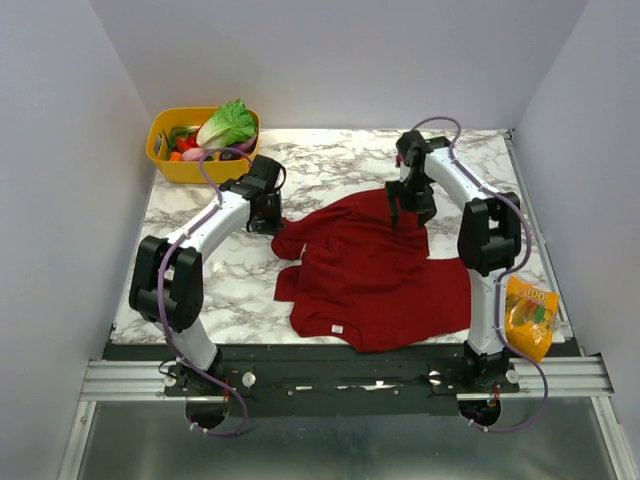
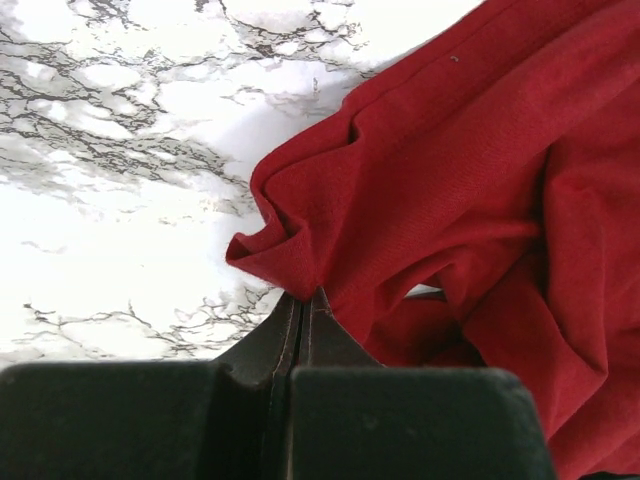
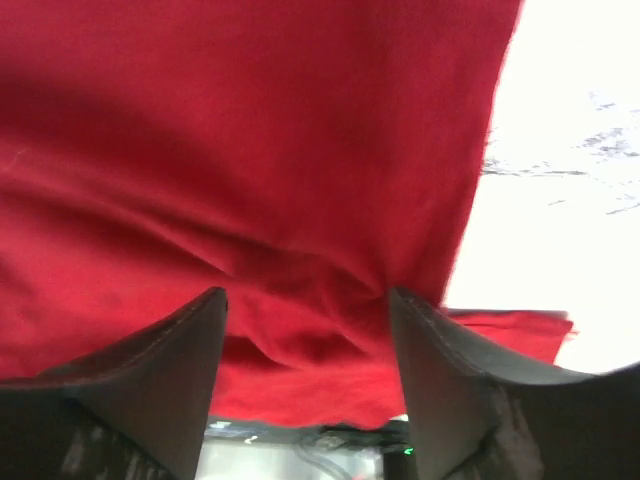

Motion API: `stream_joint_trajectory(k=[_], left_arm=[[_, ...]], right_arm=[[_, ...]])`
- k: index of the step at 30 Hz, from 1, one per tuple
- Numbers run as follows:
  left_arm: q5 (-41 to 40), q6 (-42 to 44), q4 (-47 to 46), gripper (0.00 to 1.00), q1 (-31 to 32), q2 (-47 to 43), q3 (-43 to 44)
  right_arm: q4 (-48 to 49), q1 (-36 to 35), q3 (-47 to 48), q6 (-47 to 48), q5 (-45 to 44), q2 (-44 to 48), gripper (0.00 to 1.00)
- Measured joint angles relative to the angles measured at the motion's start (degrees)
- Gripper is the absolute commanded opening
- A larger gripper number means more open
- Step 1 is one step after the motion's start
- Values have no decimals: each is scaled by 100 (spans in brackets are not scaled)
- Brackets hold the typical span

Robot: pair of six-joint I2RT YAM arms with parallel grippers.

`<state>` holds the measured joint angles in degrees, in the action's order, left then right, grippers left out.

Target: Pin the brooch onto the clothing

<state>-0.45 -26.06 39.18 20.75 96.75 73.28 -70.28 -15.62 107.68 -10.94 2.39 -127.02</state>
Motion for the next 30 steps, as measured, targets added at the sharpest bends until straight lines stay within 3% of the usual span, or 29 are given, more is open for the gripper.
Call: stream_joint_trajectory(k=[6, 10, 17, 30], left_arm=[[4, 63, 39, 0, 0, 0, 76], [4, 129, 37, 0, 0, -13, 140], [22, 177, 37, 0, 0, -55, 140], [162, 234, 33, 0, 42, -140, 140]], right_arm=[[334, 136, 824, 50, 240, 282, 81], [413, 267, 1425, 46, 258, -61, 81], [533, 463, 1679, -46, 256, -756, 79], [297, 522, 2647, -323, 7, -1692, 61]])
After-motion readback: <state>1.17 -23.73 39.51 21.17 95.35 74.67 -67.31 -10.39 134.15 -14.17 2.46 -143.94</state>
